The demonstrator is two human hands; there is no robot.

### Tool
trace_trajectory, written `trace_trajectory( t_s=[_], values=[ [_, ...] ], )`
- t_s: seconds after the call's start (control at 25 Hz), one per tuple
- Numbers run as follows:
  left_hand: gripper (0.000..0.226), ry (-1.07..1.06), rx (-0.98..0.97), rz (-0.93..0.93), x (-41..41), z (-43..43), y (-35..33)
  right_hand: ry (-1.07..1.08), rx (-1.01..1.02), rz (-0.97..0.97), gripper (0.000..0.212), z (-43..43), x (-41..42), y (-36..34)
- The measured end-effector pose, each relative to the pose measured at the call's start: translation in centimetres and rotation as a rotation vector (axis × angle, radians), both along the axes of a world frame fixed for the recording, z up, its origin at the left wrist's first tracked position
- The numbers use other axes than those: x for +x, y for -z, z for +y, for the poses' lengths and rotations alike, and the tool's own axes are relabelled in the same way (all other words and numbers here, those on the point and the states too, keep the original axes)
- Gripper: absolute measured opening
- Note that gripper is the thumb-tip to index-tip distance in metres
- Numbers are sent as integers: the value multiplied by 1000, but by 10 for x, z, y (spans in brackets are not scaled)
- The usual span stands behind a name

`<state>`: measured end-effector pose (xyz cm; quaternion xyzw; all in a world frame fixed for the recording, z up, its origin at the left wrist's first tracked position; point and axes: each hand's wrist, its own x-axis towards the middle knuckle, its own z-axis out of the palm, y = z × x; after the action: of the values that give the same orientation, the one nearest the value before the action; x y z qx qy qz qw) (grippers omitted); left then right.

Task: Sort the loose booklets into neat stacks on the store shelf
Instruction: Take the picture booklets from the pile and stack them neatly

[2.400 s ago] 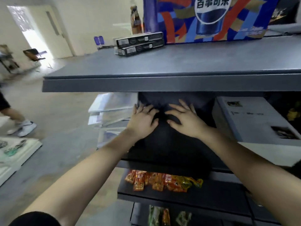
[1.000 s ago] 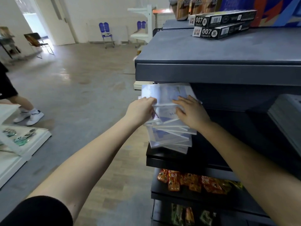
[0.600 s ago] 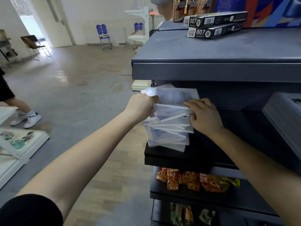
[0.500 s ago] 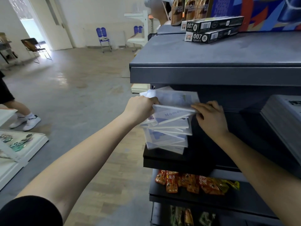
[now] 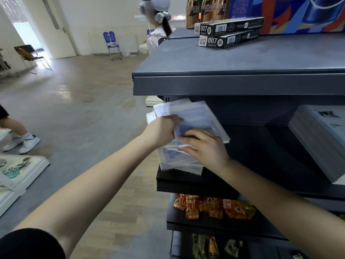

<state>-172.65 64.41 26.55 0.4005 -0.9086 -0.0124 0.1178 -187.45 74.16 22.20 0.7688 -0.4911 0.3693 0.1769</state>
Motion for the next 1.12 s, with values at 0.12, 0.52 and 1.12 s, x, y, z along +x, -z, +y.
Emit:
trace_trajectory(
  t_s=[0.12,0.52,1.12],
  values=[
    [49,194,83,42,10,16,5,72,59,-70,36,-12,10,-7],
    [53,129,178,428,35,19,14,213,334,90,55,-25,-8,-6],
    [51,36,-32,246,-31,45,31,78,321,-248,47,2,-66,12]
  ],
)
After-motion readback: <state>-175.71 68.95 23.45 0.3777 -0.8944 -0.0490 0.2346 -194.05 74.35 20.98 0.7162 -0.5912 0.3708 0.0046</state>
